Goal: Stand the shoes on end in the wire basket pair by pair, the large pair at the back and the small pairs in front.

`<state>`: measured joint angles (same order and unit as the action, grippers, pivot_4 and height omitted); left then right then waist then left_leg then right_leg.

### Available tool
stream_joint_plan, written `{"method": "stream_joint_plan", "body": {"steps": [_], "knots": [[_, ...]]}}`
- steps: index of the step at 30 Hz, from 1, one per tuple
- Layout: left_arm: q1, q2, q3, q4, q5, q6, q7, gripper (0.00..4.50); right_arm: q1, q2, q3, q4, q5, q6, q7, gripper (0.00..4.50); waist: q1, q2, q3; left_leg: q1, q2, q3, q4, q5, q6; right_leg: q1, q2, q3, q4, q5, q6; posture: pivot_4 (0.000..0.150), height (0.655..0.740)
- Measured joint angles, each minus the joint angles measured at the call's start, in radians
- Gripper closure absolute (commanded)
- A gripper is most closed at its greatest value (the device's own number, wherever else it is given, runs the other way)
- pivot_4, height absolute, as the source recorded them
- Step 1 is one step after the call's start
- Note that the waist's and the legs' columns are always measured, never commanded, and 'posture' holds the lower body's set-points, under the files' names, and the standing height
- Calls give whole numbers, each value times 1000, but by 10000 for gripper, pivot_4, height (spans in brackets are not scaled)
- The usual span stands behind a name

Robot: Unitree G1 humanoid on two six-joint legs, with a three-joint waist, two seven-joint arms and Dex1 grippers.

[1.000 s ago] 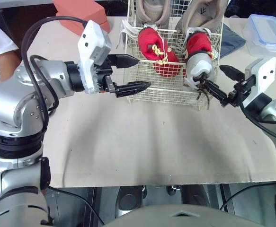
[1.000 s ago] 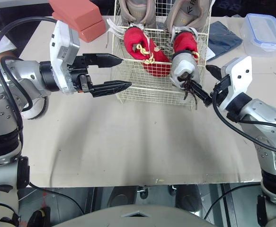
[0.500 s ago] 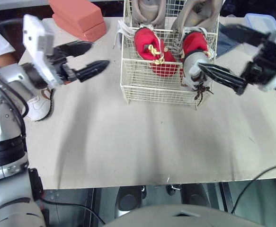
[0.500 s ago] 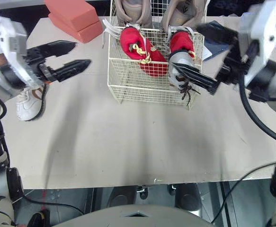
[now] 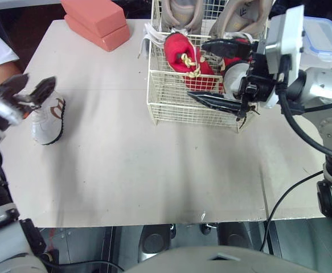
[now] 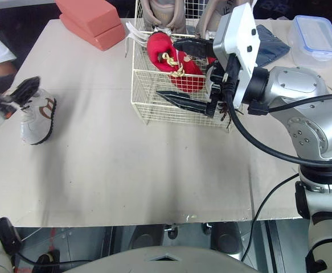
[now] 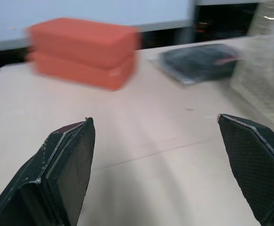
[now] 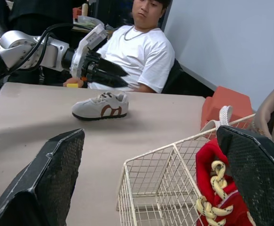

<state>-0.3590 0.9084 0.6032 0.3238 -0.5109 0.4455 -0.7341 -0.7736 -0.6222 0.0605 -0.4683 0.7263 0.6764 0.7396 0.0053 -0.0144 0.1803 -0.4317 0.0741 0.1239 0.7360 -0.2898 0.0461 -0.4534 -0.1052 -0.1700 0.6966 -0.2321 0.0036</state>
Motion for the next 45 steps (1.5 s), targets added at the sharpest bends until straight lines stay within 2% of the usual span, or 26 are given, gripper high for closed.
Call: {"method": "stream_joint_plan", "body": {"steps": [8, 17, 21, 26, 27, 28, 31, 35, 37, 39, 42, 45], "knots": [[-2, 83, 59, 314, 16, -43, -25, 0, 5, 21, 3, 9, -17, -2, 15, 552, -10, -2, -1, 0, 0, 0, 0, 0, 0, 0, -1, -1, 0, 0, 0, 1500, 6860], [-131, 79, -67, 593, 107, -131, -63, 0, 12, 43, 3, 6, -21, 1, -4, 552, -13, -6, -3, -1, 0, 0, 0, 0, 0, 0, -1, -1, 1, 0, 0, 1500, 6860], [-220, 78, -99, 711, 131, -175, -94, 16355, 11, 53, 3, 6, -29, 1, -6, 0, -16, -6, -3, -1, 0, 0, 1, 0, 0, 0, -1, -1, 1, 0, 0, 1500, 6860], [-245, 77, -99, 742, 127, -179, -124, 39613, 11, 59, 3, 6, -35, 1, -11, 0, -20, -6, -3, -1, 0, 0, 1, 0, 0, 0, -1, -1, 1, 0, 0, 1500, 6860], [-240, 71, -92, 742, 120, -190, -134, 42799, 11, 59, 3, 6, -35, 2, -13, 0, -20, -6, -3, -1, 0, 1, 1, 0, 0, -1, -1, -1, 1, 0, 0, 1500, 6860], [-239, 68, -89, 742, 116, -192, -137, 44163, 11, 60, 3, 6, -35, 2, -14, 0, -20, -6, -3, -1, 0, 1, 1, 0, 0, -1, -1, -1, 1, 0, 0, 1500, 6860], [-207, 45, -39, 725, 80, -231, -140, 44163, 12, 61, 3, 6, -37, 3, -14, 0, -22, -6, -3, -1, 0, 1, 0, 0, 0, -1, -1, 0, 1, 0, 0, 1500, 6860], [-151, -16, 41, 563, 5, -279, -143, 44163, 12, 66, 3, 6, -34, 7, -16, 0, -21, -6, -3, -1, 0, 0, 1, 0, 0, -1, -1, 0, 1, 0, 0, 1500, 6860], [-107, -100, 102, 331, -85, -271, -120, 44163, 12, 80, 1, 9, -23, 19, -26, 0, -16, -7, -3, -2, 0, -1, 1, 0, 0, -1, -3, 2, 1, 0, 0, 1500, 6860], [-95, -212, 125, -27, -237, -200, -44, 44163, 8, 118, -4, 16, 1, 34, -50, 0, -12, -10, -3, -2, 0, -3, 2, 0, 0, 2, -3, 0, 0, 1, 0, 1500, 6860], [-108, -252, 114, -252, -330, -142, 27, 44163, 5, 147, -19, 20, 21, 43, -74, 0, -16, -10, -3, 0, -1, -3, 2, 0, 0, 4, -3, 1, 0, 1, 0, 1500, 6860], [-141, -301, 26, -478, -418, -79, 103, 44163, -4, 200, -37, 50, 40, 46, -114, 0, -17, -9, -3, 1, -1, -3, 2, 0, 0, 4, -2, 1, 1, 1, 0, 1500, 6860]]}}
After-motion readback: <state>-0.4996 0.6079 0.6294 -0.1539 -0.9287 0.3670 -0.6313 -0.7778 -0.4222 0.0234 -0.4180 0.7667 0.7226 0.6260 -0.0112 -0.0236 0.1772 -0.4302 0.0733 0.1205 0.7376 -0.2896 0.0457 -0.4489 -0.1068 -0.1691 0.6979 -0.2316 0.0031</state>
